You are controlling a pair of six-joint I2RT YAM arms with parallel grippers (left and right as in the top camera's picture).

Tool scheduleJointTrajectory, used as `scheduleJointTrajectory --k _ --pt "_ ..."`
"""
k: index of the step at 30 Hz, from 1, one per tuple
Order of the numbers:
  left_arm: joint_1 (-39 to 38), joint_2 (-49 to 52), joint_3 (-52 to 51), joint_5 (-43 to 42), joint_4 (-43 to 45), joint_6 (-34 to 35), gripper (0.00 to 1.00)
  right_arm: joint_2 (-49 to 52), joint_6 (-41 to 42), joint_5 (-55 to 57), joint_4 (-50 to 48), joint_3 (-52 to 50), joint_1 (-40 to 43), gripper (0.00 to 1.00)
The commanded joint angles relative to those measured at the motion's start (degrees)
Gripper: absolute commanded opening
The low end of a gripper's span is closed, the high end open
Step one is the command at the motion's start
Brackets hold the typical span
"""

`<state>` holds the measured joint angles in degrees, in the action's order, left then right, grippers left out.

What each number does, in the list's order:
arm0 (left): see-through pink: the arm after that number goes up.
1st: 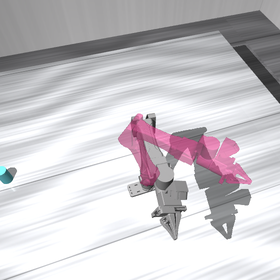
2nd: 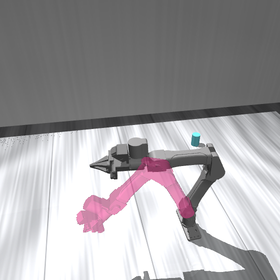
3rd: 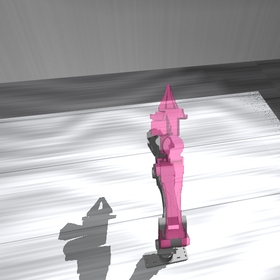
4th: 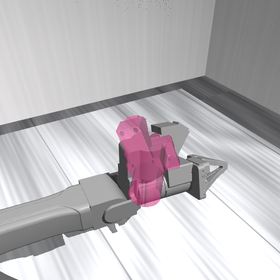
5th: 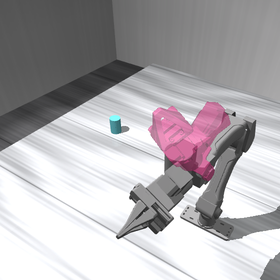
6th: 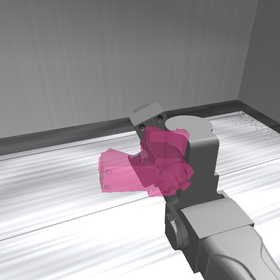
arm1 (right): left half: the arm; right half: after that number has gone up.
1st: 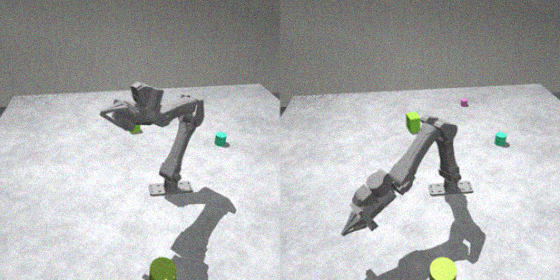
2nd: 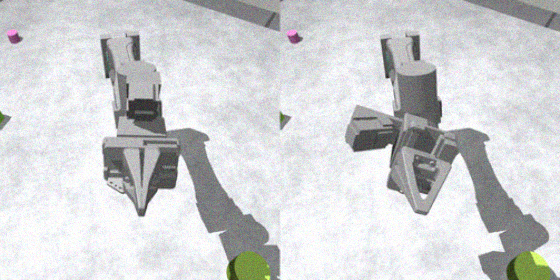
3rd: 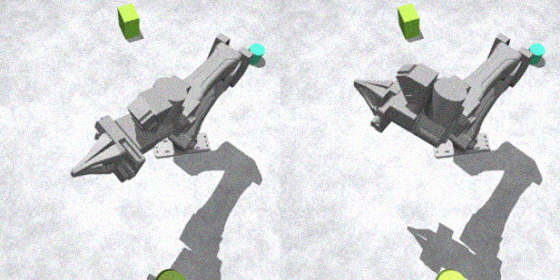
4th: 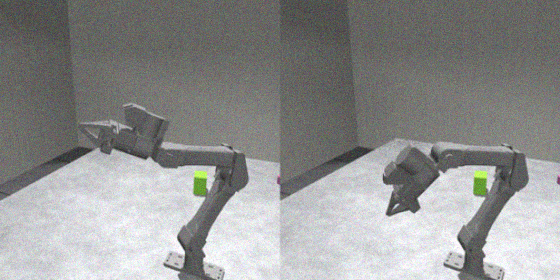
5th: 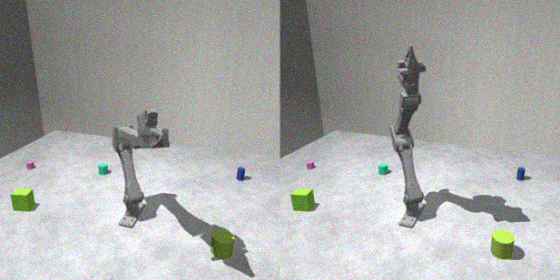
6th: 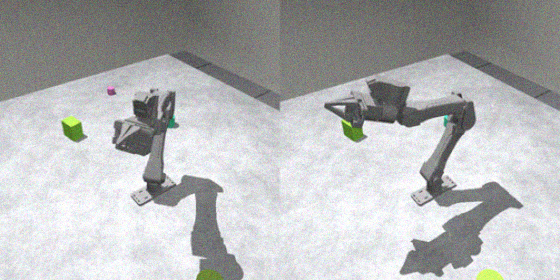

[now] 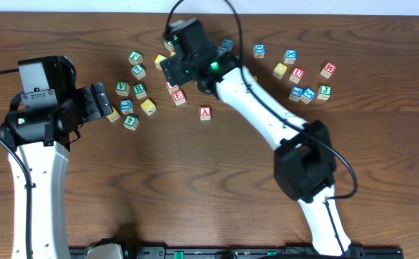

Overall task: Spell out AI2
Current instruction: 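Move the right gripper over the blocks toward the red I block, then lower the right gripper and grasp the red I block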

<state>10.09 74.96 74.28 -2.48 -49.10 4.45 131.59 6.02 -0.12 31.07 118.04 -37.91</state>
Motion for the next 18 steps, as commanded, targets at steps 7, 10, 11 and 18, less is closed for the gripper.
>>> scheduleJointTrajectory --k 7,10,11,18 --pt "0.24 0.28 0.20 0.13 -0.15 -0.35 0.98 6.16 0.83 1.92 -3.61 1.22 -2.34 0.62" --pt "0.24 0.28 0.20 0.13 -0.15 -0.35 0.98 7.10 0.83 1.92 -3.65 1.22 -2.58 0.61" --pt "0.24 0.28 0.20 0.13 -0.15 -0.35 0.98 7.34 0.83 1.92 -3.61 1.20 -2.64 0.60" --pt "0.24 0.28 0.20 0.13 -0.15 -0.35 0.98 8.31 1.70 1.90 -3.48 1.18 -2.73 0.57"
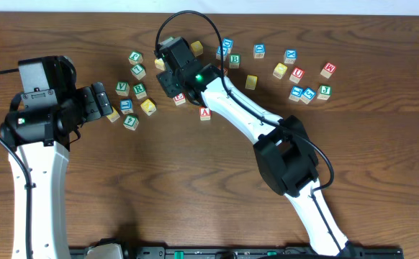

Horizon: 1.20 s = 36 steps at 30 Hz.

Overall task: Spell out AI2
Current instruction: 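Lower the right gripper and grasp the red I block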

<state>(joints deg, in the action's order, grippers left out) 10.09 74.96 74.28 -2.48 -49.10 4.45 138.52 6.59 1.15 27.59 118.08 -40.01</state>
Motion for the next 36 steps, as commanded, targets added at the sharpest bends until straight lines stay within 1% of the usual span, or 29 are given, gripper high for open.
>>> scheduleJointTrajectory --k 1,19,26,29,31,36 --pt "0.24 0.28 0.20 0.13 -0.15 -0.35 0.98 1.44 1.14 0.63 -0.04 1.07 -0.61 0.56" --pt "0.24 0.28 0.20 0.13 -0.15 -0.37 0.97 4.55 2.36 0.57 -1.62 1.05 -0.85 0.56" --pt "0.24 0.28 0.20 0.13 -0.15 -0.35 0.97 4.66 2.62 0.17 -1.11 1.05 -1.36 0.54" --pt "0.24 0.28 0.20 0.13 -0.15 -0.35 0.98 4.87 2.60 0.22 -1.03 1.05 -1.66 0.51" --pt "0.24 0.28 0.20 0.13 -0.15 -0.35 0.97 5.05 2.60 0.24 -1.03 1.05 -1.66 0.44" --pt "0.24 0.28 0.20 0.13 -0.15 -0.35 0.98 5.46 2.62 1.79 -1.29 1.05 -1.68 0.43"
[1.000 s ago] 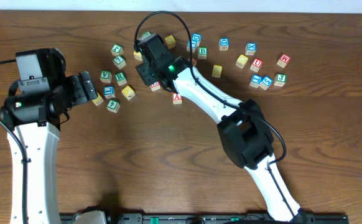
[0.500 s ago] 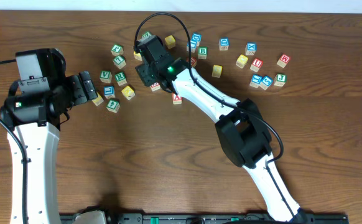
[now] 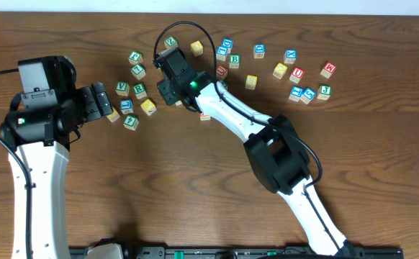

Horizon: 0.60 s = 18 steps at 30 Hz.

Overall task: Spell out AI2
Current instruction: 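Lower the right gripper and grasp the red I block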

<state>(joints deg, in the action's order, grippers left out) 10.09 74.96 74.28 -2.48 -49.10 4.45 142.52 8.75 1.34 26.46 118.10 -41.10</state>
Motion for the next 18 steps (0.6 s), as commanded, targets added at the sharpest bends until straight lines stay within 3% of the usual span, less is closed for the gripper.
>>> scheduleJointTrajectory --k 1,10,18 --pt "0.24 0.28 0.20 0.13 -0.15 -0.37 0.98 1.62 0.46 1.68 -0.28 1.03 -0.59 0.43" --pt "0.24 0.28 0.20 0.13 -0.15 -0.35 0.97 2.01 0.46 2.03 -1.31 1.03 -0.57 0.43" --pt "0.24 0.28 0.20 0.13 -0.15 -0.35 0.98 2.03 0.66 3.26 -1.44 1.03 -0.57 0.35"
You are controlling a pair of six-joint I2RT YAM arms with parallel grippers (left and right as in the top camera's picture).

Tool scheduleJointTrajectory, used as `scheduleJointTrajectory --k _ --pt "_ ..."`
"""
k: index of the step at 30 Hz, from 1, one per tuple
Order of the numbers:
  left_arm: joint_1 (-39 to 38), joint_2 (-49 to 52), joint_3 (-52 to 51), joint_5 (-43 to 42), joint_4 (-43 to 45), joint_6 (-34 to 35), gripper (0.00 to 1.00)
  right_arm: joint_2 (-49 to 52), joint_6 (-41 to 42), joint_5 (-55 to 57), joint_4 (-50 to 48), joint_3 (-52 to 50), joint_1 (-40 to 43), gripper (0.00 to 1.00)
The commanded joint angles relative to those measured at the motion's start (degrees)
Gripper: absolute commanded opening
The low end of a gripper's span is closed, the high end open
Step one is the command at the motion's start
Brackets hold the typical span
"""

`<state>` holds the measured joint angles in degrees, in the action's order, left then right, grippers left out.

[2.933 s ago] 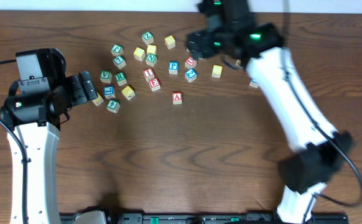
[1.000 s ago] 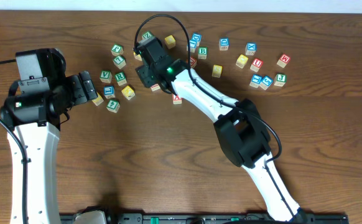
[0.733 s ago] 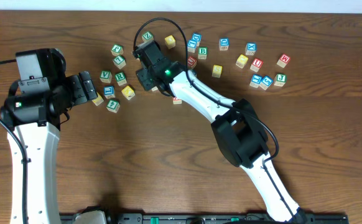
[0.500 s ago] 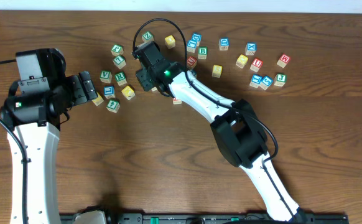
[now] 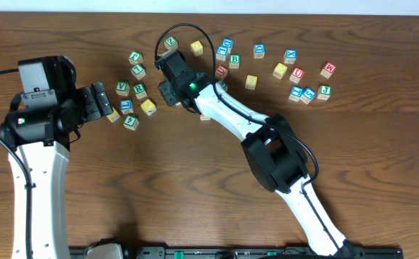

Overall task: Spell out AI2
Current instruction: 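Lower the right gripper and grasp the red I block, then carry the red I block and place it right of the A block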

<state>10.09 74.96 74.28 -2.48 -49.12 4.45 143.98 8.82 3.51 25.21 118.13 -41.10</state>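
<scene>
Lettered wooden blocks lie scattered across the far half of the table. My right gripper (image 5: 172, 92) reaches in from the right and hangs low over the middle of the cluster. It covers the blocks below it, and its fingers are hidden under the wrist. Only a sliver of the red A block (image 5: 204, 116) shows beneath the right forearm. My left gripper (image 5: 107, 105) rests at the left edge of the cluster, open, with a tan block (image 5: 114, 116) just at its tips. No block with I or 2 can be read.
Green blocks (image 5: 138, 70) and a yellow block (image 5: 148, 107) lie between the two grippers. A green B block (image 5: 233, 60), a blue X block (image 5: 290, 55), a red W block (image 5: 329, 70) and a green J block (image 5: 325, 91) spread to the right. Bare wood fills the near half.
The right arm's elbow has shifted slightly to the left. Its gripper stays over the same spot in the cluster. The left arm has not moved.
The right gripper was first high over the far blocks, with the red A block and a red E block in plain view. Then it stood lower and further left over those red blocks. The forearm now covers most of the A block. The left arm stayed still throughout.
</scene>
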Motion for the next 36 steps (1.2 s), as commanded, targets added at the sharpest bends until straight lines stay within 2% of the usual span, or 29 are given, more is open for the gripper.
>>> scheduleJointTrajectory --k 1,7,20,36 --pt "0.24 0.28 0.20 0.13 -0.13 -0.35 0.98 0.57 0.59 1.09 -0.39 1.01 -0.57 0.35" --pt "0.24 0.28 0.20 0.13 -0.13 -0.35 0.98 0.57 0.59 1.07 -1.03 1.01 -0.57 0.29" --pt "0.24 0.28 0.20 0.13 -0.13 -0.35 0.98 0.11 0.59 1.07 -1.20 1.05 -0.57 0.23" --pt "0.24 0.28 0.20 0.13 -0.13 -0.35 0.98 -8.70 0.59 1.05 3.17 1.05 -0.57 0.18"
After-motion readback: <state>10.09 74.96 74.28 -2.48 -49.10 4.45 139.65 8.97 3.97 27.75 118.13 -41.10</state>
